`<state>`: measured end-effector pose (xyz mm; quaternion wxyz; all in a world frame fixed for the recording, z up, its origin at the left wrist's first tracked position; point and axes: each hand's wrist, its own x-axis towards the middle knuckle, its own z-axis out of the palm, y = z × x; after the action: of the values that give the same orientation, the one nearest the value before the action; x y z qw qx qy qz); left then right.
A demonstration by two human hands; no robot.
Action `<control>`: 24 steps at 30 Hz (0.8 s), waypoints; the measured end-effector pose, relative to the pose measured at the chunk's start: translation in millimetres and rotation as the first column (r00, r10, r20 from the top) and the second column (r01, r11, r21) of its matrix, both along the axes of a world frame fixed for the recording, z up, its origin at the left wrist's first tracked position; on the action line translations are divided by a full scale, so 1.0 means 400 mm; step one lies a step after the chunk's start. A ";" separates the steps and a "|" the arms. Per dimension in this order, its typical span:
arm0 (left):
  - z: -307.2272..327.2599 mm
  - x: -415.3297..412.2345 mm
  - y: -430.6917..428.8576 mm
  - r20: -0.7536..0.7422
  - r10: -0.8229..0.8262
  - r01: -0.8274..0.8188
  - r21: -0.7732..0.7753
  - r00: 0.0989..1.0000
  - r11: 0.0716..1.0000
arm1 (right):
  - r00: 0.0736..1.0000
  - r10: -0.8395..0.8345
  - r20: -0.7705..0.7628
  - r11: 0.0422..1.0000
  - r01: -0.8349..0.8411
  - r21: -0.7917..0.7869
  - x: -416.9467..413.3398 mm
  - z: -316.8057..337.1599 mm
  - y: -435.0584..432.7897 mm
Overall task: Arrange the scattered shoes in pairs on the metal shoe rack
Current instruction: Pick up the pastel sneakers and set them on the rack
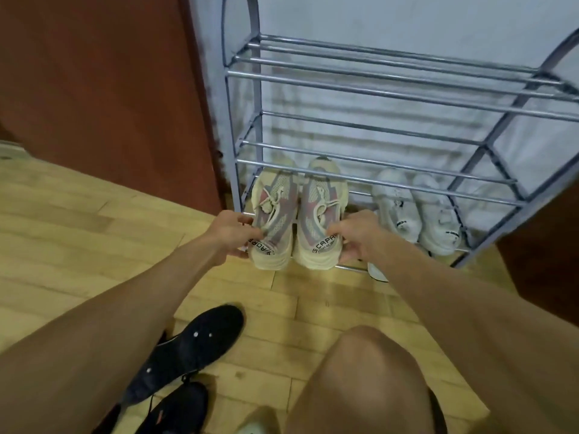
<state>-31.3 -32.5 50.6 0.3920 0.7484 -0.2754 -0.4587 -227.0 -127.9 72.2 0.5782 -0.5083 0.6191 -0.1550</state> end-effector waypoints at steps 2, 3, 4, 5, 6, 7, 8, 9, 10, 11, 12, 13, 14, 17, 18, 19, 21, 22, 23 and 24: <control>-0.014 0.016 -0.071 0.022 0.006 -0.005 -0.014 1.000 1.000 | 0.999 -0.019 0.040 1.000 0.019 0.001 0.010 -0.031 -0.061; -0.022 0.023 -0.105 0.032 0.012 -0.011 -0.018 0.999 1.000 | 0.998 -0.024 0.050 1.000 0.024 -0.006 0.016 -0.048 -0.089; -0.030 0.031 -0.137 0.040 0.021 -0.020 -0.020 0.999 1.000 | 0.998 -0.030 0.057 0.999 0.030 -0.010 0.023 -0.065 -0.117; -0.039 0.040 -0.168 0.049 0.028 -0.027 -0.019 0.998 0.999 | 0.998 -0.033 0.060 0.999 0.034 -0.012 0.031 -0.080 -0.141; -0.049 0.050 -0.198 0.065 0.034 -0.033 -0.016 0.997 0.999 | 0.998 -0.035 0.059 0.999 0.035 -0.006 0.039 -0.096 -0.164; -0.059 0.060 -0.224 0.082 0.037 -0.037 -0.008 0.996 0.999 | 0.998 -0.032 0.056 0.999 0.032 0.002 0.047 -0.111 -0.187; -0.070 0.069 -0.249 0.092 0.041 -0.041 -0.002 0.995 0.999 | 0.998 -0.024 0.056 1.000 0.024 0.009 0.054 -0.124 -0.207; -0.081 0.075 -0.272 0.096 0.044 -0.045 0.003 0.994 0.999 | 0.998 -0.021 0.052 1.000 0.020 0.021 0.062 -0.138 -0.227; -0.092 0.080 -0.293 0.096 0.044 -0.044 0.004 0.994 0.999 | 0.999 -0.021 0.045 0.999 0.020 0.032 0.068 -0.151 -0.246; -0.101 0.084 -0.311 0.100 0.042 -0.044 0.009 0.994 0.999 | 0.999 -0.022 0.043 0.999 0.020 0.043 0.073 -0.164 -0.261; -0.111 0.087 -0.328 0.103 0.042 -0.044 0.013 0.994 0.999 | 0.998 -0.028 0.050 0.998 0.025 0.052 0.079 -0.175 -0.276; -0.120 0.091 -0.344 0.105 0.043 -0.046 0.021 0.994 0.999 | 0.998 -0.036 0.055 0.998 0.033 0.053 0.083 -0.184 -0.287; -0.126 0.094 -0.356 0.104 0.042 -0.046 0.031 0.994 0.998 | 0.998 -0.036 0.056 0.998 0.034 0.052 0.086 -0.191 -0.294; -0.141 0.100 -0.370 0.089 0.002 -0.010 0.087 0.996 0.996 | 0.998 -0.031 0.062 0.999 0.028 0.042 0.088 -0.214 -0.308; -0.146 0.102 -0.371 0.084 -0.008 0.000 0.104 0.996 0.995 | 0.998 -0.030 0.063 0.999 0.028 0.032 0.087 -0.218 -0.308; -0.147 0.101 -0.368 0.082 -0.011 0.001 0.114 0.997 0.994 | 0.998 -0.030 0.061 0.999 0.029 0.020 0.088 -0.221 -0.308; -0.147 0.099 -0.365 0.096 -0.021 0.010 0.119 0.995 0.993 | 0.999 -0.025 0.048 1.000 0.025 -0.002 0.089 -0.225 -0.304; -0.146 0.096 -0.363 0.105 -0.027 0.015 0.121 0.994 0.993 | 0.999 -0.020 0.033 1.000 0.021 -0.009 0.090 -0.226 -0.300; -0.142 0.092 -0.360 0.113 -0.025 0.012 0.115 0.993 0.993 | 1.000 -0.018 0.023 1.000 0.018 -0.012 0.091 -0.226 -0.296; -0.135 0.085 -0.352 0.117 -0.017 0.005 0.101 0.993 0.995 | 1.000 -0.017 0.020 1.000 0.017 -0.012 0.093 -0.221 -0.289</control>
<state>2.7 -173.5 -3.5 0.3346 0.7914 -0.2787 -0.4291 -189.7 -243.4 -16.1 0.5798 -0.5051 0.6167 -0.1685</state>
